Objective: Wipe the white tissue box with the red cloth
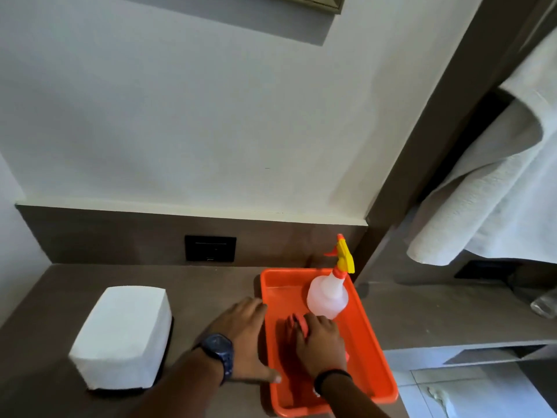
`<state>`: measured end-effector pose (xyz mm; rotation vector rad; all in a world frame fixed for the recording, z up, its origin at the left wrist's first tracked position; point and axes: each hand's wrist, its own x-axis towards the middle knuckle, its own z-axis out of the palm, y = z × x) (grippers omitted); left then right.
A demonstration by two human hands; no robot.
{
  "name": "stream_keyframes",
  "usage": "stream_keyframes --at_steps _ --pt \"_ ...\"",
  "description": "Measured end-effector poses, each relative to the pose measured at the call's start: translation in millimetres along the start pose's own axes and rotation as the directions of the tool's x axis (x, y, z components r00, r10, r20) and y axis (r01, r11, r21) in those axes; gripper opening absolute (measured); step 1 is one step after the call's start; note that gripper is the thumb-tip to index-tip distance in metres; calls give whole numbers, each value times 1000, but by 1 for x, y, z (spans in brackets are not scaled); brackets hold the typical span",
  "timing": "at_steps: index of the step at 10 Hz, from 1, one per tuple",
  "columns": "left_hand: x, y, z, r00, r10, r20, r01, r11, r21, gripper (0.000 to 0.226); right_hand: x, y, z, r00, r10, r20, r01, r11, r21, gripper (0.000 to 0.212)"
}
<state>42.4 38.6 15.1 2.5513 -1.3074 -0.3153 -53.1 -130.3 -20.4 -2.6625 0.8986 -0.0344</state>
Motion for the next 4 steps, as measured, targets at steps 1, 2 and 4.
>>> stream_keyframes --at_steps 1,2,4 --pt "13 10 30 992 -5 125 -2 998 63 139 2 2 21 997 -33 68 38 997 -73 41" --pt "17 14 50 977 -50 207 38 997 64 143 3 4 34 993 -22 115 28 998 -49 48" --pt "20 13 51 975 -87 202 83 996 29 149 4 7 34 991 -37 129 34 999 26 62"
